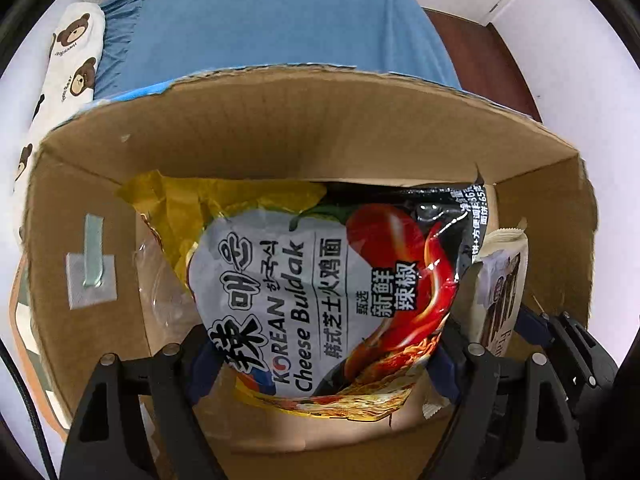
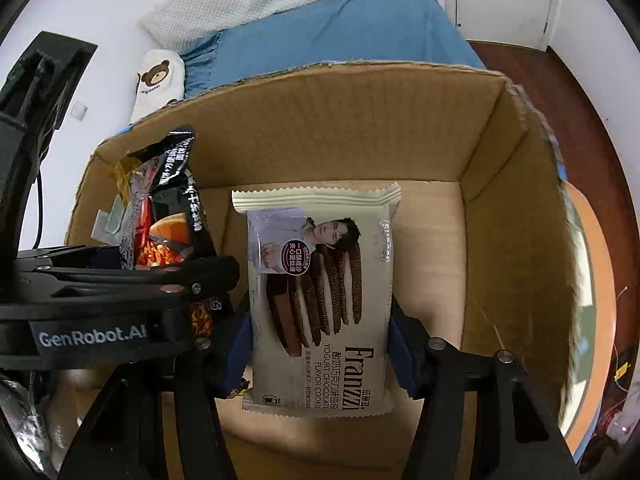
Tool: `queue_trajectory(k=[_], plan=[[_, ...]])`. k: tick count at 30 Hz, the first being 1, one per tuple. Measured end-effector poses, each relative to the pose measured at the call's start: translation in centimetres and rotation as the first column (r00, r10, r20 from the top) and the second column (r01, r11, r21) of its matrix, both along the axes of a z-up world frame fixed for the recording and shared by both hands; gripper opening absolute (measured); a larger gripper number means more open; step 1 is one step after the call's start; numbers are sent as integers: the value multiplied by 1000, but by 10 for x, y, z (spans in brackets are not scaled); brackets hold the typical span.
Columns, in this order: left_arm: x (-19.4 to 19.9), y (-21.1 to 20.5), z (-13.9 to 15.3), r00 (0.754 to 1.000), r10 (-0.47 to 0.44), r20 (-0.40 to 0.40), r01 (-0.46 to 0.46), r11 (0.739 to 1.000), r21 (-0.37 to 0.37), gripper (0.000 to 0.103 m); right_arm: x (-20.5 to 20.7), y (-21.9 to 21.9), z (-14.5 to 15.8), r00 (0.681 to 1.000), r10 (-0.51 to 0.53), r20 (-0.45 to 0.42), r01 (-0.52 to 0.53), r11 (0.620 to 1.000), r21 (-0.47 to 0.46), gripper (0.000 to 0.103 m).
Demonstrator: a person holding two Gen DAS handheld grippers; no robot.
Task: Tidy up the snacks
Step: 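Carry both packs into the cardboard box and open both tools, then grasp the clear bread bag with the left tool while the right tool grasps the orange Cuicuijiao pack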
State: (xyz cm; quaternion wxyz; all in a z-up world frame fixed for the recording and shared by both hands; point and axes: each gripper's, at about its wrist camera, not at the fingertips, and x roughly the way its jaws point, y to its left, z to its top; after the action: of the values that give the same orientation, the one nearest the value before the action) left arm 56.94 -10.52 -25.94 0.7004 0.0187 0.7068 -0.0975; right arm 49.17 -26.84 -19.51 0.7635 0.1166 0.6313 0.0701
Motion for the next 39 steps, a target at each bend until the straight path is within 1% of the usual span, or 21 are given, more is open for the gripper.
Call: queue_trajectory(k=[1,2,3,4,5,6,7,10,14,16,18,21,25,27,32,33,35,36,37,38,39], plan=[[-1,-1,-2,1000,5,-6,-5,1000,-5,84,5,1,-5,1000,6,-12,-5,1000,8,63],[-3,-2,-3,1000,10,-13,-10,1000,-11,84,9,2,-10,1000,8,-28,-7,1000,19,66],[-5,1,-2,1000,12,-13,-12,1000,-15,84,15,0,-16,999,7,-36,-6,1000,24,76],[-6,2,-3,1000,19,-12,-19,1000,-17,84,18,1,-18,999,8,-39,-7,1000,14,80],[-6,5,-4,1000,25,-16,-25,1000,-14,86,21,1,-20,999,9,-37,-8,1000,3,89],[-6,9,-5,999,29,-19,-29,999,-20,87,23,0,-22,999,4,-40,-4,1000,1,94],[-9,12,-4,999,42,-19,-43,999,-34,87,24,0,-23,999,2,-46,-2,1000,4,94],[-16,17,0,998,58,-21,-59,997,-45,88,27,0,-24,999,-3,-54,3,1000,-7,94],[-30,19,14,999,49,6,-48,998,-47,88,26,0,-22,999,0,-54,-1,1000,-23,94],[-41,19,24,999,42,33,-41,998,-40,88,21,0,-17,999,1,-44,-3,999,-41,94],[-52,25,33,997,50,59,-48,998,-37,88,8,-1,-6,999,0,-35,-2,999,-49,94],[-75,27,56,992,47,115,-44,999,-24,88,-6,-3,8,1000,-15,-20,14,999,-46,94],[-103,29,80,984,43,174,-41,999,-17,88,-29,-5,26,999,-29,25,30,997,-68,94],[-120,32,95,976,46,212,-45,999,-10,88,-42,-11,36,998,-38,43,41,997,-70,94],[-146,41,126,955,59,292,-56,998,-17,88,-71,-15,62,994,-46,103,57,993,-102,94],[-144,41,130,950,61,306,-57,998,-21,88,-79,-15,70,991,-47,124,60,992,-108,94],[-163,39,145,936,58,348,-54,998,-21,88,-91,-14,83,987,-40,157,61,990,-128,94],[-160,42,146,932,61,357,-57,998,-23,88,-96,-14,89,985,-37,171,60,989,-135,94],[-170,44,155,926,69,370,-62,998,-33,88,-104,-14,96,981,-40,190,68,988,-142,94],[-171,43,157,922,70,381,-62,998,-33,88,-112,-16,103,978,-46,203,77,987,-143,94],[-180,43,167,912,66,405,-57,998,-34,88,-119,-17,110,975,-49,218,81,987,-141,94]])
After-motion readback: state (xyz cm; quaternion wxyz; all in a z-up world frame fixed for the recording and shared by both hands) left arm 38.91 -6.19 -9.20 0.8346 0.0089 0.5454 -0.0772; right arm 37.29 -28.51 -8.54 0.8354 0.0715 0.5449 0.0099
